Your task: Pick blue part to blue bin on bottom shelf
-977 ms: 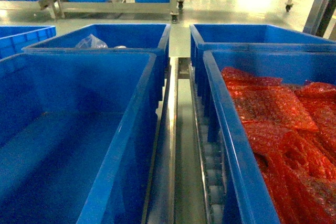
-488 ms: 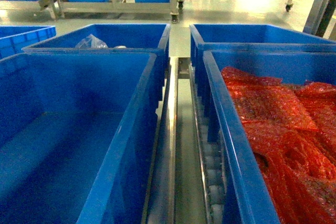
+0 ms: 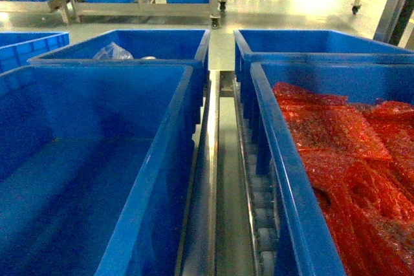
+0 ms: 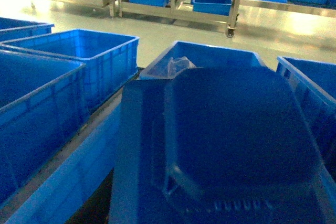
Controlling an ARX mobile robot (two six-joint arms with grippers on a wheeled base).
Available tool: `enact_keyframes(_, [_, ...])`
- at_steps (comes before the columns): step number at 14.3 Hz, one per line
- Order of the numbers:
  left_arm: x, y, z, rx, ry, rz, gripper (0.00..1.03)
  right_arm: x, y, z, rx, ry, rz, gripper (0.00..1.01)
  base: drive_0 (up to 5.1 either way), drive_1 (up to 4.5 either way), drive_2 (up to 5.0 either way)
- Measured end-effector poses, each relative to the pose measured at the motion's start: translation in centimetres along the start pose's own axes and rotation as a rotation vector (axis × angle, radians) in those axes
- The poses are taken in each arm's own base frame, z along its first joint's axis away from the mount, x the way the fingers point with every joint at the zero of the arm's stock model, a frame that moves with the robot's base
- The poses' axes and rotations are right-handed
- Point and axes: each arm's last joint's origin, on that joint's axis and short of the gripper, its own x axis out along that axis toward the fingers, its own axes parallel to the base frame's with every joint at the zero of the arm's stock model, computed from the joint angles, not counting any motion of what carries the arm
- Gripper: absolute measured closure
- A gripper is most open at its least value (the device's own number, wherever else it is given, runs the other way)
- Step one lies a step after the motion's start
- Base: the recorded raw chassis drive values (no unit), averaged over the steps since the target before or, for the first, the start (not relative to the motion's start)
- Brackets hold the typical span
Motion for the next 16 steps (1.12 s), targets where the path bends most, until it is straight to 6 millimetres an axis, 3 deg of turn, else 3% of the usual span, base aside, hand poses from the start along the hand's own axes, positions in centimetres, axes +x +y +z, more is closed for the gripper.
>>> enact_keyframes(2, [4.7, -1.9, 0.2, 0.043, -0.017, -0.021, 0.6, 0.0, 0.0, 0.0, 0.0, 0.0, 0.0, 0.03, 0.0, 0.0, 0.0])
enact_keyframes(3, [6.9, -2.9, -0.1, 0.062, -0.006, -0.033, 0.47, 0.0, 0.0, 0.0, 0.0, 0.0, 0.0, 0.03, 0.0, 0.0, 0.0])
enact_keyframes(5, [7.7, -3.1, -1.6, 0.105, 0.061, -0.03, 0.24, 0.0, 0.0, 0.0, 0.0, 0.0, 0.0, 0.03, 0.0, 0.0, 0.0])
enact_keyframes(6, [7.5, -3.1, -1.3, 0.096, 0.04, -0.031, 0.1, 0.0, 0.0, 0.0, 0.0, 0.0, 0.0, 0.03, 0.0, 0.0, 0.0])
enact_keyframes(7, [7.5, -3.1, -1.2, 0.097, 0.037, -0.031, 0.03, 0.0, 0.0, 0.0, 0.0, 0.0, 0.0, 0.03, 0.0, 0.0, 0.0])
enact_keyframes(8, [7.6, -2.9, -1.2, 0.079, -0.012, -0.069, 0.1, 0.0, 0.0, 0.0, 0.0, 0.0, 0.0, 0.03, 0.0, 0.0, 0.0])
enact_keyframes(10, [6.3, -1.1, -2.1, 0.056, -0.079, -0.181, 0.35, 0.0, 0.0, 0.0, 0.0, 0.0, 0.0, 0.03, 0.0, 0.0, 0.0])
enact_keyframes(15, [3.5, 2.2, -4.6, 0.058, -0.069, -0.188, 0.97, 0.0, 0.0, 0.0, 0.0, 0.0, 0.0, 0.03, 0.0, 0.0, 0.0])
enact_keyframes(16, [3.0, 2.6, -5.0, 0.06, -0.064, -0.186, 1.01, 0.0, 0.0, 0.0, 0.0, 0.0, 0.0, 0.03, 0.0, 0.0, 0.0])
